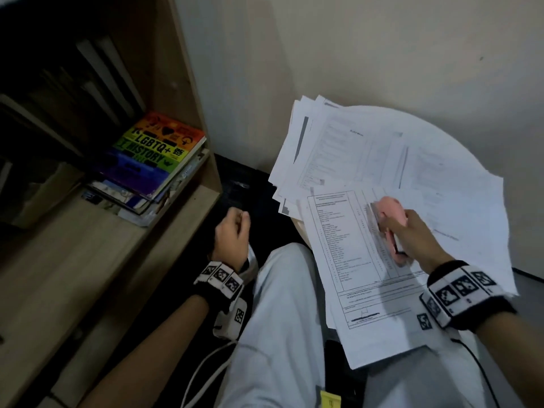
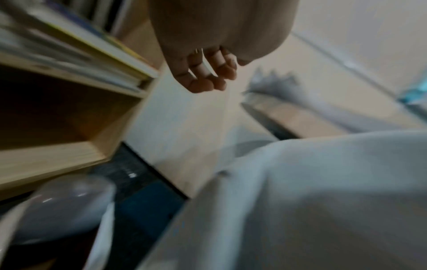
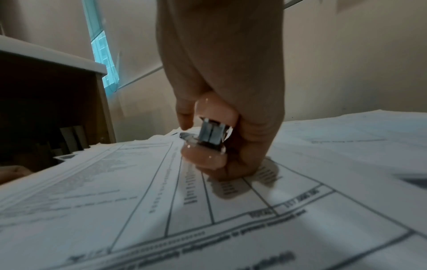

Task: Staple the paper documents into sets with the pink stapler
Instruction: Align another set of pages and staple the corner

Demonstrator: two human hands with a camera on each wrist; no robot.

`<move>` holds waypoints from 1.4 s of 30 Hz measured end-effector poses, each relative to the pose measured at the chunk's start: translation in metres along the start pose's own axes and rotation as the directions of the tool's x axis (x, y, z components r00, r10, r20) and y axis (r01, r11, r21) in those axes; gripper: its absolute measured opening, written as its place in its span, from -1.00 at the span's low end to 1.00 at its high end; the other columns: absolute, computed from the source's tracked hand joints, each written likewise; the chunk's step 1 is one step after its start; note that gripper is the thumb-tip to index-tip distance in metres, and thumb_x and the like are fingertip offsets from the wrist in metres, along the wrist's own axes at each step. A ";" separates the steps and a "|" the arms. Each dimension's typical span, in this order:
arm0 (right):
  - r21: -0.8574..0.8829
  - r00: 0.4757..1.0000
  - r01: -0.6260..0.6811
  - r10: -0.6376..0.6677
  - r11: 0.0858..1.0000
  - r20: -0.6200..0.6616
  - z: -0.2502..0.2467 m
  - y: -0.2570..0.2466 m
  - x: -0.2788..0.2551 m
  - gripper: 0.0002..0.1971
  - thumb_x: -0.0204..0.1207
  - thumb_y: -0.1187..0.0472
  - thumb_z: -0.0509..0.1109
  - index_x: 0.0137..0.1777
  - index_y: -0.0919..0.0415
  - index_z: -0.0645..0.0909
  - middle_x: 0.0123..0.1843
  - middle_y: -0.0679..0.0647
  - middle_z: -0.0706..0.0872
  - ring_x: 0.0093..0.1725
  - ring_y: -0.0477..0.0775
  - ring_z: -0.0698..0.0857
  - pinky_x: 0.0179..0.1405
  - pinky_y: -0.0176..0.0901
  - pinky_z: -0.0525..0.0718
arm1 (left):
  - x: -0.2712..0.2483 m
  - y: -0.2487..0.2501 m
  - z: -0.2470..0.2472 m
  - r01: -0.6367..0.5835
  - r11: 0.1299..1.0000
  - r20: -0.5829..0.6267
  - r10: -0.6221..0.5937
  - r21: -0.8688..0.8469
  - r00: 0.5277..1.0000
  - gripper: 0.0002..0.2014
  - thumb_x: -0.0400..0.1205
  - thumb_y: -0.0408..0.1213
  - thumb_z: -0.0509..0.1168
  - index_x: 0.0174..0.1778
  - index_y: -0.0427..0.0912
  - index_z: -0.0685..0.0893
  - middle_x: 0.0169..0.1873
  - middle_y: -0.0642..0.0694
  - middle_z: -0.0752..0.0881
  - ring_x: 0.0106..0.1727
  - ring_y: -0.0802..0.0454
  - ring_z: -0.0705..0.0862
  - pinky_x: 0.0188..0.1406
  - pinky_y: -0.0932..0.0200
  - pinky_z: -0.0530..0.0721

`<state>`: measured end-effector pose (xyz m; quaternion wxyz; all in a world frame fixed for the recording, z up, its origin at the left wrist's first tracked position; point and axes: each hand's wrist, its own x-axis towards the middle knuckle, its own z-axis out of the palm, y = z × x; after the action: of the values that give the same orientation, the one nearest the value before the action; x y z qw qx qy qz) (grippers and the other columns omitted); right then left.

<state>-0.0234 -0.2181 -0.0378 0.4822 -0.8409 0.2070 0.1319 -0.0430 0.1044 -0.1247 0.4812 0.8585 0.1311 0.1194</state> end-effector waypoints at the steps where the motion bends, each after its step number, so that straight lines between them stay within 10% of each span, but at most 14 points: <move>1: 0.020 1.000 -0.005 0.005 1.000 0.016 -0.001 -0.002 -0.003 -0.72 0.58 0.10 0.35 0.12 0.30 0.47 -0.19 0.21 0.59 -0.47 0.06 0.55 -0.67 -0.24 0.48 | -0.010 0.021 -0.001 -0.051 0.998 0.019 0.052 -0.031 0.998 -0.78 0.69 -0.20 0.21 -0.23 -0.23 0.53 -0.45 -0.09 0.57 -0.39 -0.01 0.55 -0.32 0.04 0.56; 5: 0.112 0.998 -0.006 0.014 0.994 -0.063 -0.008 -0.001 -0.019 -0.74 0.38 0.21 0.58 -0.11 0.33 0.58 -0.29 0.23 0.60 -0.50 0.11 0.56 -0.73 -0.30 0.49 | -0.039 0.075 0.009 -0.101 0.991 0.264 0.122 -0.091 0.957 -0.83 0.62 -0.24 0.34 -0.20 -0.27 0.59 -0.42 -0.08 0.62 -0.40 0.10 0.54 -0.37 0.13 0.59; 10: -0.005 0.965 -0.007 0.006 1.000 -0.263 -0.028 0.015 -0.031 -0.72 0.26 0.26 0.62 -0.09 0.29 0.64 -0.19 0.16 0.69 -0.21 0.15 0.68 -0.34 -0.19 0.60 | -0.039 0.105 0.028 0.118 0.992 0.489 -0.122 0.041 0.863 -0.63 0.52 -0.16 0.46 0.04 -0.36 0.53 -0.21 -0.24 0.65 -0.27 -0.05 0.62 -0.34 0.09 0.64; 14: 0.045 0.978 -0.079 0.086 0.996 -0.192 -0.047 0.035 -0.038 -0.73 0.24 0.36 0.60 -0.11 0.31 0.61 -0.18 0.18 0.66 -0.28 0.13 0.65 -0.43 -0.23 0.58 | -0.036 0.117 0.040 0.082 0.992 0.409 -0.116 0.101 0.905 -0.66 0.50 -0.24 0.48 0.00 -0.30 0.48 -0.20 -0.21 0.59 -0.24 -0.12 0.64 -0.15 -0.16 0.77; 23: 0.135 0.986 -0.096 0.113 0.986 -0.123 -0.057 0.050 -0.040 -0.67 0.28 0.30 0.63 -0.03 0.29 0.59 -0.19 0.15 0.66 -0.20 0.17 0.69 -0.37 -0.09 0.69 | -0.031 0.148 0.061 -0.234 0.969 0.356 0.189 0.086 0.915 -0.88 0.61 -0.39 0.32 0.01 -0.36 0.66 0.03 -0.22 0.57 -0.07 -0.04 0.60 -0.05 0.19 0.57; 32: 0.239 0.985 -0.124 0.149 0.963 -0.087 -0.070 0.061 -0.040 -0.69 0.26 0.36 0.59 -0.04 0.36 0.59 -0.19 0.29 0.69 -0.26 0.27 0.73 -0.28 0.12 0.75 | -0.021 0.153 0.086 -0.046 0.999 0.473 0.044 -0.007 0.880 -0.61 0.59 -0.32 0.38 0.28 -0.44 0.59 0.17 -0.18 0.65 0.20 -0.11 0.63 0.11 0.15 0.55; 38: 0.257 0.971 -0.098 0.149 0.961 -0.186 -0.065 0.071 -0.034 -0.50 0.21 0.27 0.64 0.09 0.35 0.51 0.00 0.37 0.72 -0.13 0.32 0.76 -0.17 0.26 0.79 | -0.031 0.157 0.095 -0.144 0.980 0.446 0.191 -0.138 0.874 -0.67 0.61 -0.23 0.36 0.26 -0.28 0.67 0.36 -0.14 0.57 0.27 -0.14 0.62 0.29 -0.09 0.61; 42: 0.150 0.946 -0.043 0.088 0.988 -0.312 -0.066 0.070 -0.041 -0.55 0.29 0.27 0.62 0.10 0.26 0.47 -0.02 0.20 0.66 -0.07 0.24 0.69 -0.03 0.19 0.75 | -0.029 0.148 0.100 -0.277 0.956 0.462 0.289 -0.095 0.838 -0.78 0.61 -0.34 0.34 0.06 -0.45 0.67 0.41 -0.04 0.47 0.28 0.00 0.43 0.30 0.17 0.51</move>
<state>-0.0909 -0.2975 -0.0404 0.4962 -0.8076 0.3186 -0.0043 -0.0206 -0.0593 -0.0509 0.4860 0.8655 -0.1193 -0.0215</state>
